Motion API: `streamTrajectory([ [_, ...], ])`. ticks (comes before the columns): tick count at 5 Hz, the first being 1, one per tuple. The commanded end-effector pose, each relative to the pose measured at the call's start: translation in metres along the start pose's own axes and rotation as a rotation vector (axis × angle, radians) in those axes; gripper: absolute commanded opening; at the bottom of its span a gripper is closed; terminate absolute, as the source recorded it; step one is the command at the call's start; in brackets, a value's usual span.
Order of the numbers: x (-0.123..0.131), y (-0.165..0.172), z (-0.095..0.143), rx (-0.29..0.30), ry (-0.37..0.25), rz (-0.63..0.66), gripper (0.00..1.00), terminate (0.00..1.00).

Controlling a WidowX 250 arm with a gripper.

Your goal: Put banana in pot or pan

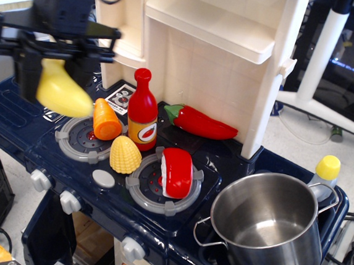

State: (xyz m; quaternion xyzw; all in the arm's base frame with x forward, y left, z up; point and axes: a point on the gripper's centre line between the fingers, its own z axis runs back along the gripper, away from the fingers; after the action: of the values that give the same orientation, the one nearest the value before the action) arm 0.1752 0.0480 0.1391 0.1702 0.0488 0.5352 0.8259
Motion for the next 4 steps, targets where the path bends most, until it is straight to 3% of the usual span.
streamTrajectory([
  [1, -0.052, -0.028, 0.018, -0.075, -0.034, 0.076, 0.0, 0.0],
  [2, -0.088, -0.055, 0.025, -0.109, -0.049, 0.142, 0.0, 0.0],
  [3, -0.114, -0.079, 0.028, -0.131, -0.111, 0.208, 0.0, 0.0],
  [4, -0.128, -0.104, 0.023, -0.151, -0.227, 0.242, 0.0, 0.0],
])
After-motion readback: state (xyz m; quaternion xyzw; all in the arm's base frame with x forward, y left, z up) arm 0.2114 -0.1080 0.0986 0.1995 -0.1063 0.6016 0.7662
